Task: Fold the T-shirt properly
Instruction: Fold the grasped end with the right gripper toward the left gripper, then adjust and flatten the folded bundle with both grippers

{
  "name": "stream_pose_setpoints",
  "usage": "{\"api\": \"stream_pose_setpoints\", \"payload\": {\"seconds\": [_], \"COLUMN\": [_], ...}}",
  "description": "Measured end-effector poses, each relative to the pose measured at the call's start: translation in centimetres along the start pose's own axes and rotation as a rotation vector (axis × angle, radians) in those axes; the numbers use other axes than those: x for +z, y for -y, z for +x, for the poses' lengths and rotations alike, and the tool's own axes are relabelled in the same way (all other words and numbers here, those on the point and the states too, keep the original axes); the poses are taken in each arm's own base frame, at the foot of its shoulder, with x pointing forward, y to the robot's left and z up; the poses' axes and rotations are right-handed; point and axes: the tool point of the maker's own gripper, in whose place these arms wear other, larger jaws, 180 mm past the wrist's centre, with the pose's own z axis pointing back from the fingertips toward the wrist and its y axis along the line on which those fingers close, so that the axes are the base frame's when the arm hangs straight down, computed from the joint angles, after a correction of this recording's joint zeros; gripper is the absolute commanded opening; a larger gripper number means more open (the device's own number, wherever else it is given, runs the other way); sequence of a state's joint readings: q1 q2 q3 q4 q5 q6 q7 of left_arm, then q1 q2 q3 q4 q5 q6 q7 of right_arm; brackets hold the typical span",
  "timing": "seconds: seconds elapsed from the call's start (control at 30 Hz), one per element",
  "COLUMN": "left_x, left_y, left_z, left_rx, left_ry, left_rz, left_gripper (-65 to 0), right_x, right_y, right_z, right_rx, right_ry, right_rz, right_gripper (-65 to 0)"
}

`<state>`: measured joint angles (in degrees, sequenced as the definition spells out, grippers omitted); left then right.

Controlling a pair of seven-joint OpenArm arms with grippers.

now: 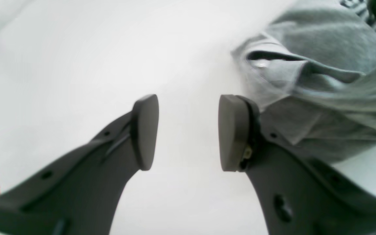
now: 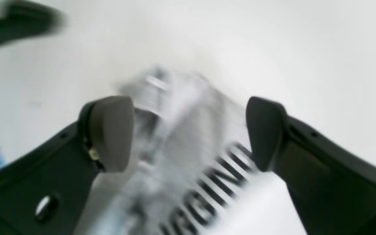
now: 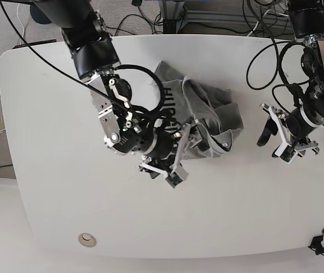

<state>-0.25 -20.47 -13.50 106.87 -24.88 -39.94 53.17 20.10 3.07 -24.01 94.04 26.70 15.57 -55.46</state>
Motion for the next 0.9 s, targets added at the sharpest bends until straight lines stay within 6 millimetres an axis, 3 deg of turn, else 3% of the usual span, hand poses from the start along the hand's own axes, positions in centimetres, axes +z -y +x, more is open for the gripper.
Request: {"api": "stream_pose_setpoints", "payload": {"seconds": [0.03,0.13,0.27,0.33,0.43,0.5,0.6,0.67,0.73,0.8,0.9], "left_x": [-0.3,-0.7,-0.6,-1.0,-1.7,-2.4,-3.1,-3.4,-3.5,-3.6,-3.8], "left_y": [0.7,1.6,1.8,2.6,4.3,7.2,12.5,13.8,13.6,13.8,15.1], "left_z": [0.0,0.2,-0.8,-0.2,-0.3,-0.5,-1.2,-0.6,-0.5,-0.6,-1.0], "left_rx": [0.012,0.031,0.030,0.022,-0.010,-0.025,-0.014,0.002,0.011,0.020,0.018], "left_ry": [0.005,0.020,-0.008,0.005,-0.015,-0.018,-0.034,-0.009,-0.008,-0.013,-0.028], "left_rz": [-0.016,-0.037,-0.036,-0.062,-0.107,-0.188,-0.313,-0.345,-0.332,-0.329,-0.337], "left_gripper": [-37.1,-37.1,-37.1,-37.1,-37.1,-37.1,-37.3,-37.3,-37.4,-37.7,-47.5], "right_x": [0.4,0.9,2.7,2.8,1.9,1.3,1.0,0.4,-0.6,-1.5,-2.5], "right_y": [1.2,1.7,4.7,4.5,1.3,0.2,0.4,1.2,1.7,2.4,4.0], "right_z": [-1.0,-2.9,-8.0,-9.0,-7.5,-5.7,-3.3,-1.8,-1.3,-1.2,-1.8], "right_rx": [-0.001,0.001,-0.015,-0.034,-0.034,-0.045,-0.035,-0.031,-0.048,-0.068,-0.104], "right_ry": [-0.023,-0.004,-0.085,-0.097,-0.043,0.006,0.048,0.065,0.065,0.081,0.107], "right_rz": [-0.032,-0.020,-0.105,-0.105,-0.030,-0.007,-0.011,-0.022,-0.022,-0.027,-0.047], "right_gripper": [-13.8,-13.8,-13.8,-13.8,-13.8,-13.8,-14.0,-14.6,-21.5,-33.7,-57.5]}}
